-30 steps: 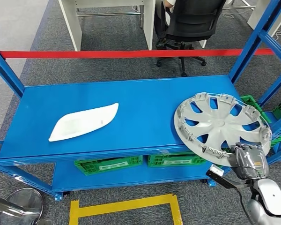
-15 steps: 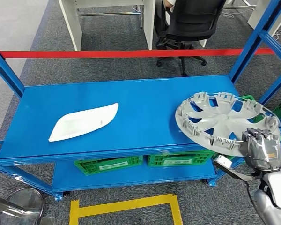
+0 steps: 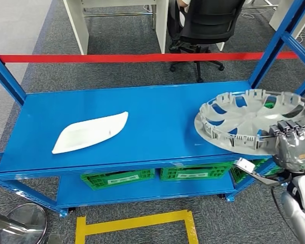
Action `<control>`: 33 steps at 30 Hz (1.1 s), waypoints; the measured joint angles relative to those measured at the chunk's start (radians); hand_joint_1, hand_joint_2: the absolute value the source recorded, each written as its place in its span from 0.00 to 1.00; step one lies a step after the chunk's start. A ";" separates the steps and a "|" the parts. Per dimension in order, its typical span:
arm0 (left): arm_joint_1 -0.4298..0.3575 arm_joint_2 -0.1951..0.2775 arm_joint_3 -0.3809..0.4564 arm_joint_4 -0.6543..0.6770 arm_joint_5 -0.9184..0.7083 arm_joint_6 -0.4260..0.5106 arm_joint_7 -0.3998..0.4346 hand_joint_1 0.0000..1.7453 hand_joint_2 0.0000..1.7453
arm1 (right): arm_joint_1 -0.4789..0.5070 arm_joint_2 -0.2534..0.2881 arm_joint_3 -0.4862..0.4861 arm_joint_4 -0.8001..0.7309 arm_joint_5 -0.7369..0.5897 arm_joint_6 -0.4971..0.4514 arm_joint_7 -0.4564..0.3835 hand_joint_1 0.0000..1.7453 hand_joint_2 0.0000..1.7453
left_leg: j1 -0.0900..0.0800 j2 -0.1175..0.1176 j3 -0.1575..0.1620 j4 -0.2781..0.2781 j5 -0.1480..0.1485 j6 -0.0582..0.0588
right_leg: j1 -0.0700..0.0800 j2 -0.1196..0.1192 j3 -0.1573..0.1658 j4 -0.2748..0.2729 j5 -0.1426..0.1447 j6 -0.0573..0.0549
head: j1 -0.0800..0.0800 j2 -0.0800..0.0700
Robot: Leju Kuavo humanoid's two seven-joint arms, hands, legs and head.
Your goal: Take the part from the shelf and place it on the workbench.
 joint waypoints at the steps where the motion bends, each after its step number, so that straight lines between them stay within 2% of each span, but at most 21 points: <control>1: -0.001 -0.001 0.000 0.000 -0.002 0.001 0.001 0.00 1.00 | -0.009 -0.005 0.001 -0.010 0.003 -0.004 0.000 1.00 1.00 | 0.000 0.000 0.000 0.000 0.000 0.000 | 0.000 0.000 0.000 0.000 0.000 0.000 | 0.000 0.000; 10: -0.006 -0.014 -0.004 0.002 -0.010 0.013 0.012 0.00 1.00 | -0.085 -0.058 -0.003 -0.093 -0.001 -0.016 0.003 1.00 1.00 | 0.000 0.000 0.000 0.000 0.000 0.000 | 0.000 0.000 0.000 0.000 0.000 0.000 | 0.000 0.000; 22: -0.007 -0.018 -0.007 0.004 -0.022 0.021 0.025 0.00 1.00 | -0.185 -0.065 0.016 -0.150 0.030 -0.031 0.024 1.00 1.00 | 0.000 0.000 -0.001 0.000 0.000 0.000 | 0.000 0.000 -0.002 0.002 0.000 0.000 | 0.000 0.000; 27: -0.007 -0.019 -0.013 0.005 -0.033 0.022 0.028 0.00 1.00 | -0.246 -0.049 0.039 -0.170 0.061 -0.043 0.057 1.00 1.00 | 0.000 0.000 -0.001 0.000 0.000 0.000 | 0.000 0.000 -0.002 0.002 0.000 0.000 | 0.000 0.000; 33: -0.005 -0.020 -0.025 0.009 -0.040 0.022 0.032 0.00 1.00 | -0.254 0.008 0.059 -0.195 0.088 -0.055 0.095 1.00 1.00 | 0.000 0.000 -0.002 0.000 0.000 0.000 | 0.000 0.000 -0.002 0.003 0.000 0.000 | 0.000 0.000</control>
